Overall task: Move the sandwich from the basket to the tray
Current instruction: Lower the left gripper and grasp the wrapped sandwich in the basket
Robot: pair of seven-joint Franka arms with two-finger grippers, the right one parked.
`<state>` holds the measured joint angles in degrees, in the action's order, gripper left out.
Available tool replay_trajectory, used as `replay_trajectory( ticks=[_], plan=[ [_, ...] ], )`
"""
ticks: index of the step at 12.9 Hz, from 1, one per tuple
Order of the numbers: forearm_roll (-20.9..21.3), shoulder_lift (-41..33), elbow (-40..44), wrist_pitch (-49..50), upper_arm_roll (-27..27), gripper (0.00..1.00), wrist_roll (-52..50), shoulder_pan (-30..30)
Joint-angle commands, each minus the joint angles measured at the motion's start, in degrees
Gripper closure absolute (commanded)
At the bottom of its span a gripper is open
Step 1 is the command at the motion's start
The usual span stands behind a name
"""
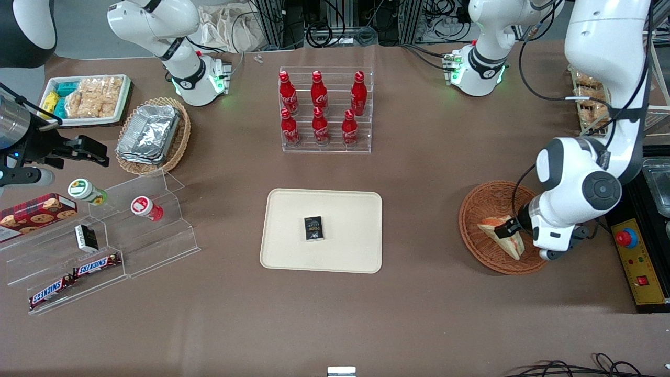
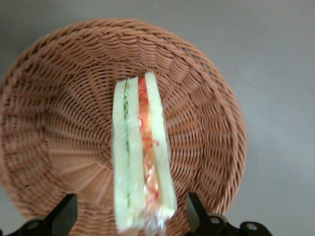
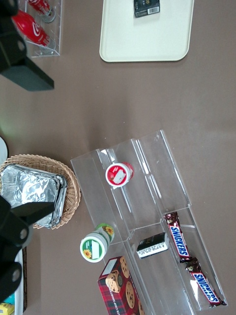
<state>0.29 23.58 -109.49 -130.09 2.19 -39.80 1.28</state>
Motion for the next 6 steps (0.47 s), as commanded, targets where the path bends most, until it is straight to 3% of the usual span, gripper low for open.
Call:
replay_trajectory(
  ticks=[1, 3, 4, 6],
  plan=[
    [-0.2, 1.9, -0.4, -3.1, -0.2, 0.00, -2.9, 0.0],
    [0.1, 3.0, -1.0, -5.4, -0.3, 0.05, -3.4, -0.1],
    [0.2, 3.2, -1.0, -5.4, -0.3, 0.15, -3.4, -0.1],
    [0.3, 2.5, -0.8, -4.2, -0.3, 0.48, -3.7, -0.3]
  ],
)
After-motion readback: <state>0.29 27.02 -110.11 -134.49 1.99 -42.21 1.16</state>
